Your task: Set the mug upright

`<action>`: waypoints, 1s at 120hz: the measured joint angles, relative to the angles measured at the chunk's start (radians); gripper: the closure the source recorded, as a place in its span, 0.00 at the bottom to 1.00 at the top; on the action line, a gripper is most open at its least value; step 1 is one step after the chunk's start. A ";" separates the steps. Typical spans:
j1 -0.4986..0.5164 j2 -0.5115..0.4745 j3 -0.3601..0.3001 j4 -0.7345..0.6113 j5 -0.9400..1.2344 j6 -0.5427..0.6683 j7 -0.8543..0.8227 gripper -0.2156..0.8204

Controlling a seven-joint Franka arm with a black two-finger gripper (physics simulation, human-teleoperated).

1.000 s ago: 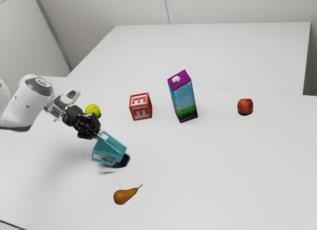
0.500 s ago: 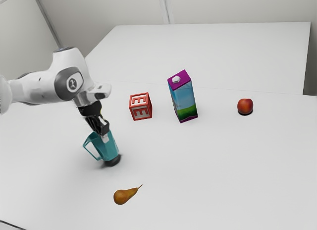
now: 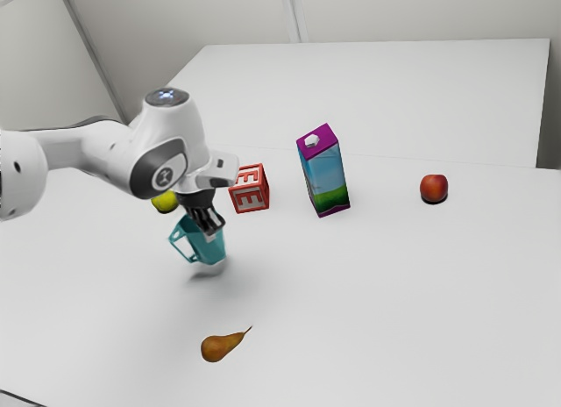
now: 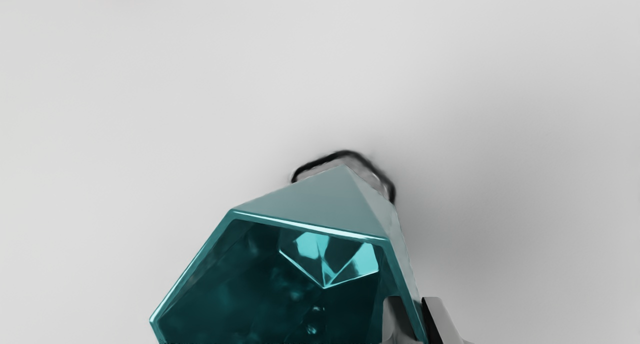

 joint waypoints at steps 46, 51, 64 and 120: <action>-0.016 0.056 -0.023 0.002 -0.007 0.028 -0.141 0.97; -0.017 0.060 -0.024 0.003 -0.008 0.029 -0.152 0.97; -0.023 0.067 -0.022 0.006 -0.010 0.031 -0.178 0.97; -0.010 -0.004 -0.034 0.016 -0.049 0.023 -0.226 0.36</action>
